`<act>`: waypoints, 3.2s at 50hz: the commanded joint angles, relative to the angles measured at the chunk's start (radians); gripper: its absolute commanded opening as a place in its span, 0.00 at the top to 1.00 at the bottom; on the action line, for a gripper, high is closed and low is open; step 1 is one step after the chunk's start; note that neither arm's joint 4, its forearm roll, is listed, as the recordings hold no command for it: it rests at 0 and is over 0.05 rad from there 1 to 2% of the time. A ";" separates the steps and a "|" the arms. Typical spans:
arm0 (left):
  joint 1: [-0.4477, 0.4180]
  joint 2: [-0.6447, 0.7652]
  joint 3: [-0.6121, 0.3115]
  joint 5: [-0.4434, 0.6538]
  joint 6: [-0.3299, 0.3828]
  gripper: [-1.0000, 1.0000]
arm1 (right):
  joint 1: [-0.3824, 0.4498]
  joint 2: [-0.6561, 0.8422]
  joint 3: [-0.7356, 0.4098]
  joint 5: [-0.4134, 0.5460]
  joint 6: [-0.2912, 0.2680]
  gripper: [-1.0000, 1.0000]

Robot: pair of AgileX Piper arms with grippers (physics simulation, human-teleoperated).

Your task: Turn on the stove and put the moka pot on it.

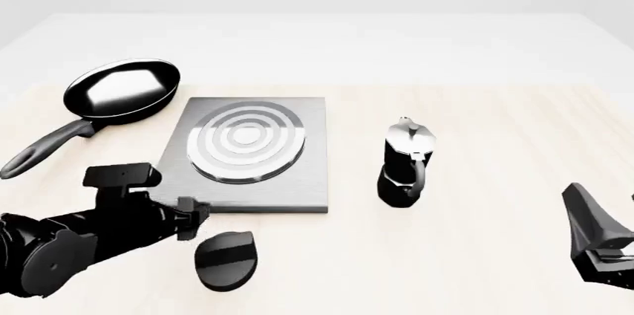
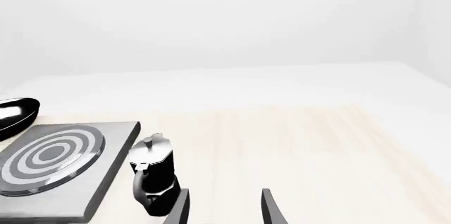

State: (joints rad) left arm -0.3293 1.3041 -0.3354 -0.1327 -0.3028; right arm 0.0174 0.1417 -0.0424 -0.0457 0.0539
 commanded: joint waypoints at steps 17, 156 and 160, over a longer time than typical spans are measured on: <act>0.300 -0.668 0.181 -0.073 0.037 0.00 | 0.183 0.357 -0.458 0.386 0.066 0.00; 0.369 -1.065 0.335 -0.053 0.141 0.00 | 0.433 1.265 -0.398 -0.255 0.353 0.00; 0.369 -1.062 0.335 -0.055 0.141 0.00 | 0.437 1.271 -0.393 -0.265 0.359 0.00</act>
State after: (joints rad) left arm 0.0399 0.2397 -0.0003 -0.1862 -0.1615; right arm 0.4487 1.3863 -0.4415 -0.2834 0.4039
